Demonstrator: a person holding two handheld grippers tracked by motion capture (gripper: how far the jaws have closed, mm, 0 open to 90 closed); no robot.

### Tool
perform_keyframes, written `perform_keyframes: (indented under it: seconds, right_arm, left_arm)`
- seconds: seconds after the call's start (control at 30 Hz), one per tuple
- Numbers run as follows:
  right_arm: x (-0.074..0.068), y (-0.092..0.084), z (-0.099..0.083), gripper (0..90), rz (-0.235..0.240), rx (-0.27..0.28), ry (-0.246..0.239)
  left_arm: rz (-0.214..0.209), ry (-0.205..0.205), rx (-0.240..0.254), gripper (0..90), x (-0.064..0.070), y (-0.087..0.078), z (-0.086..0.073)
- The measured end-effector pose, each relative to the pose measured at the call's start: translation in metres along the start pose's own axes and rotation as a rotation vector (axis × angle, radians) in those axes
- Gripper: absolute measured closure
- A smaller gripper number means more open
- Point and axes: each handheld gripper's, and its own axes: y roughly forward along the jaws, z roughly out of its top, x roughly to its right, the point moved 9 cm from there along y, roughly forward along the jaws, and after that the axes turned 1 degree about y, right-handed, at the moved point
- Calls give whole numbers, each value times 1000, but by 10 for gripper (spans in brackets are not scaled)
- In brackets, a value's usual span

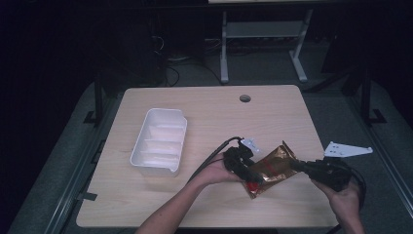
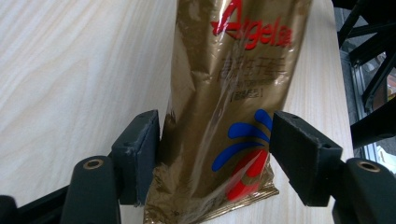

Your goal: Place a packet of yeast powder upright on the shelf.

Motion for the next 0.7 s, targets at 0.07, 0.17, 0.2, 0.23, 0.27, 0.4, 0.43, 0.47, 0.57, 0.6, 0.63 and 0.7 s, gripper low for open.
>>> perform_keyframes:
  seconds: [0.07, 0.17, 0.2, 0.23, 0.27, 0.4, 0.43, 0.47, 0.57, 0.6, 0.63, 0.7]
  right_arm:
    - [-2, -2, 2, 890, 1, 11, -10]
    - [-1, -3, 2, 888, -2, 20, -10]
    - [0, -3, 1, 887, 0, 24, -2]
    - [2, -4, 1, 885, 2, 29, 2]
    - [3, -4, 1, 882, 5, 35, 7]
    - [6, -4, 1, 793, 16, 63, 44]
    - [7, -1, -1, 722, 31, 62, 65]
    - [7, -1, -1, 722, 31, 62, 65]
    - [8, 6, -8, 629, 58, 43, 103]
    - [7, 10, -11, 596, 59, 33, 111]
    - [6, 13, -13, 584, 68, 27, 117]
    - [5, 17, -17, 575, 85, 14, 136]
  left_arm:
    - [-8, 1, -1, 444, 0, 2, 0]
    - [-28, 8, -10, 531, 2, 3, -1]
    - [-31, 12, -12, 554, 3, 3, -1]
    - [-37, 12, -10, 585, 4, 3, -1]
    - [-42, 9, -5, 614, 5, 3, -1]
    - [-49, 16, 8, 699, 6, 1, -2]
    - [-47, 17, 20, 713, 7, 0, -2]
    - [-47, 17, 20, 716, 7, 0, -2]
    - [-40, 25, 27, 720, 8, -1, -2]
    - [-40, 23, 29, 721, 9, -1, -2]
    - [-41, 26, 29, 722, 8, -2, -2]
    - [-41, 23, 33, 726, 9, -2, -3]
